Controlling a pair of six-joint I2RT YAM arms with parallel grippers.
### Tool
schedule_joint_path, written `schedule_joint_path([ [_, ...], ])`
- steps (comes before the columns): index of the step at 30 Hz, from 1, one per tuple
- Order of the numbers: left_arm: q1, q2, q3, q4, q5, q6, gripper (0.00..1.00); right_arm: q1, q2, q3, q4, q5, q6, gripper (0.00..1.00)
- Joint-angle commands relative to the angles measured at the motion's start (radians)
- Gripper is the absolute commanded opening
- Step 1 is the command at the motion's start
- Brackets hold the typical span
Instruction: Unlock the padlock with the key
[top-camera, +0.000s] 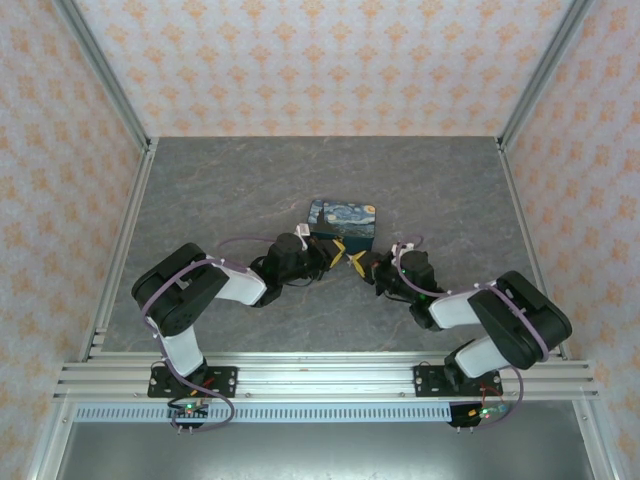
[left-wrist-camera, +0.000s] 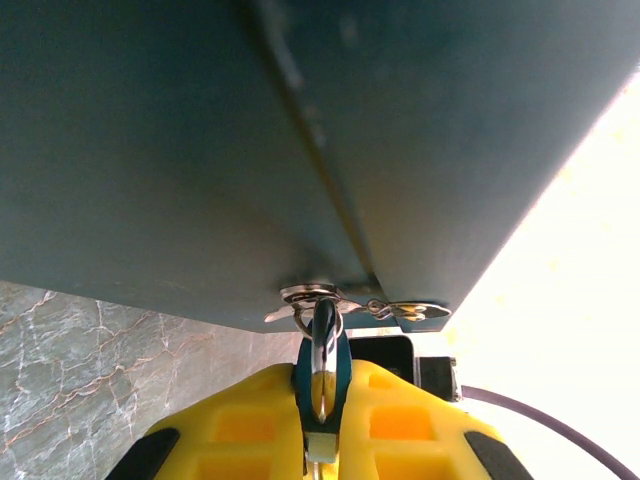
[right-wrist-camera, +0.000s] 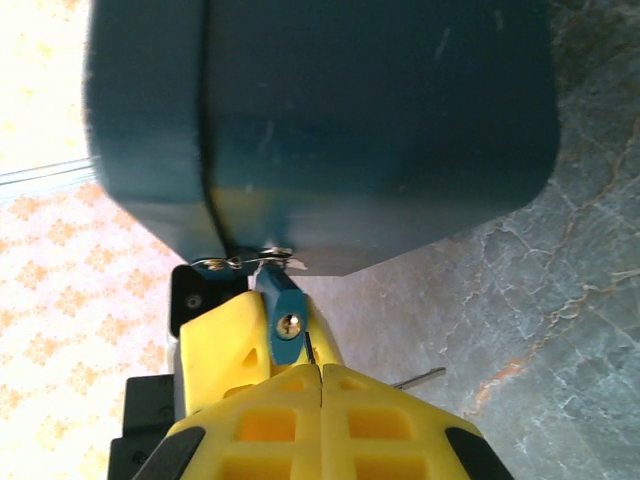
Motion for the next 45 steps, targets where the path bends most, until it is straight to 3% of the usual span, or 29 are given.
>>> schedule_joint_path([
  [1, 0.005, -0.049, 0.0, 0.046, 0.016, 0.023, 0.0, -0.003, 0.017, 0.008, 0.043, 0.012, 0.0, 0.0],
  [22, 0.005, -0.043, 0.0, 0.037, 0.015, 0.027, 0.0, -0.003, -0.048, 0.002, -0.005, 0.048, 0.031, 0.0],
  [45, 0.004, -0.043, 0.015, 0.032, 0.017, 0.023, 0.0, -0.004, 0.016, 0.034, 0.051, 0.053, 0.067, 0.0],
])
